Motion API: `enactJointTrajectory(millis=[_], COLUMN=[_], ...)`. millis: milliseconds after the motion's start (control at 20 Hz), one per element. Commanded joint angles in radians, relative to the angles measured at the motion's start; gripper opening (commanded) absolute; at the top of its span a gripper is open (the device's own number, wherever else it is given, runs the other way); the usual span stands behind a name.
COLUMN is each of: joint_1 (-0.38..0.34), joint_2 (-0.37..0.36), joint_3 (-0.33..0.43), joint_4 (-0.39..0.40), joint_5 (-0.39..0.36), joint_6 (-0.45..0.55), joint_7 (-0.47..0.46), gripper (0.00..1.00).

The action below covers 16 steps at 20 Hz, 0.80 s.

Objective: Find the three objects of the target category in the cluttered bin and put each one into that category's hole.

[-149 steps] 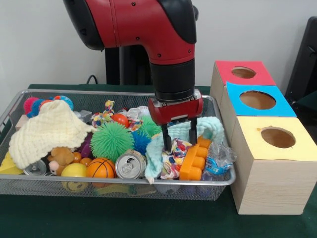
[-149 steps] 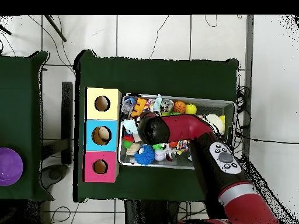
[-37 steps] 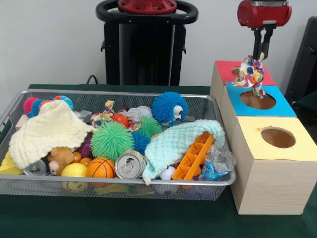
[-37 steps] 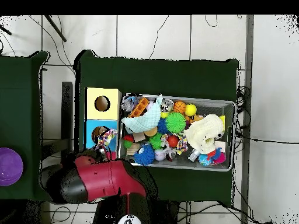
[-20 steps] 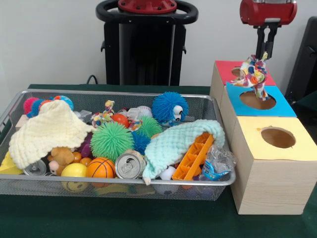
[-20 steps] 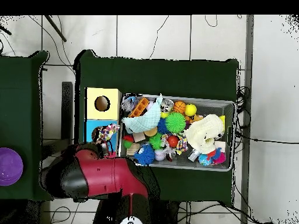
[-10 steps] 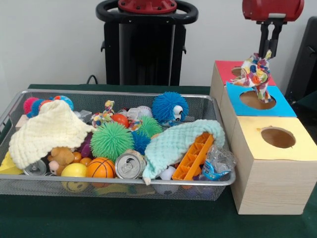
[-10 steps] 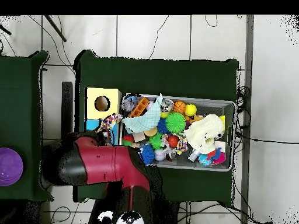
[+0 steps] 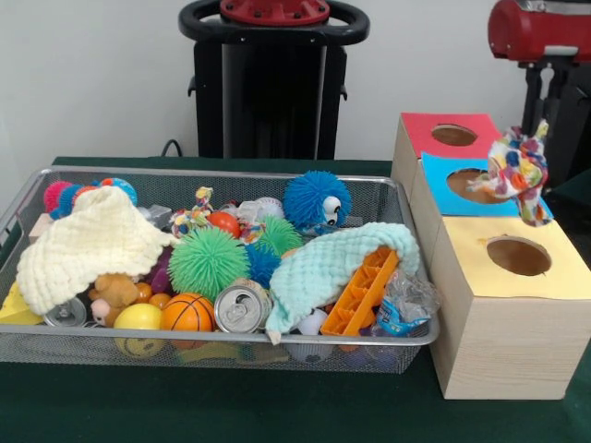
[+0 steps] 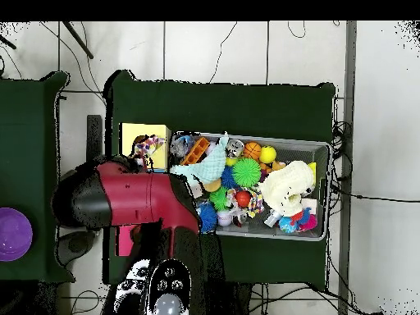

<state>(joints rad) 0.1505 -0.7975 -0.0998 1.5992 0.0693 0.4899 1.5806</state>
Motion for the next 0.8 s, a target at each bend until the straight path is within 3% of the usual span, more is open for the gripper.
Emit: enactJointTrajectory(millis=[50, 200, 550, 800], joint_1=[0.019, 0.034, 0.055, 0.080], joint_2=[0.179, 0.230, 0.268, 0.224], joint_3=[-0.005, -0.015, -0.038, -0.068], joint_4=[-0.223, -0.310, -0.369, -0.288], joint_5=[0.044, 0.050, 0.064, 0.063], joint_6=[0.111, 0.155, 0.191, 0.179], joint_7=[0.255, 0.254, 0.265, 0.281], gripper=[0.00, 0.00, 0.00, 0.00])
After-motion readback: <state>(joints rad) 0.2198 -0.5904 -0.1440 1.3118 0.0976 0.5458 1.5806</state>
